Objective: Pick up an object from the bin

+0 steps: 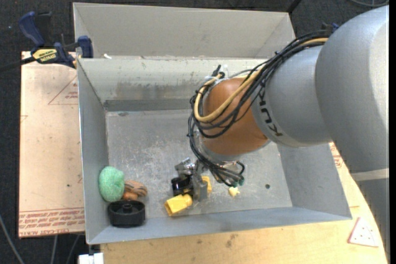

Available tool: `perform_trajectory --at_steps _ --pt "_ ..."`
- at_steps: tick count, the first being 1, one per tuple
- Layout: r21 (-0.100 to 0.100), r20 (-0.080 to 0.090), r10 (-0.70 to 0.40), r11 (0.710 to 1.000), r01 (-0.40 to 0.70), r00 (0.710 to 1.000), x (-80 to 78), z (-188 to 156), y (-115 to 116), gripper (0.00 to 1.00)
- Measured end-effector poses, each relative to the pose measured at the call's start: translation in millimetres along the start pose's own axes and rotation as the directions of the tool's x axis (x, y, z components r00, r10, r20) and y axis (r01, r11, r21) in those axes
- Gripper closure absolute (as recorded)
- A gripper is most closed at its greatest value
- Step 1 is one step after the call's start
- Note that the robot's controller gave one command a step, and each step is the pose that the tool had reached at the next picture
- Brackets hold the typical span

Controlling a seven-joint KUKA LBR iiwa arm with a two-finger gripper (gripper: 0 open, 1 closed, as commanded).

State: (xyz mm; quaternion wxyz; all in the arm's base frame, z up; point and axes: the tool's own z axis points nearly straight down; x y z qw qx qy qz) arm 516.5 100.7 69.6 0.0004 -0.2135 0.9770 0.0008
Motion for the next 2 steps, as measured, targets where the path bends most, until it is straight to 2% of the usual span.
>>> perform_trajectory --at_steps 1,2 --pt "0.000 0.000 0.000 1.000 0.000 1.000 0.0 0.0 0.0 1.00" --pt "0.001 0.002 -0.065 0.998 0.065 0.998 -4.8 -121.8 -43.1 1.00"
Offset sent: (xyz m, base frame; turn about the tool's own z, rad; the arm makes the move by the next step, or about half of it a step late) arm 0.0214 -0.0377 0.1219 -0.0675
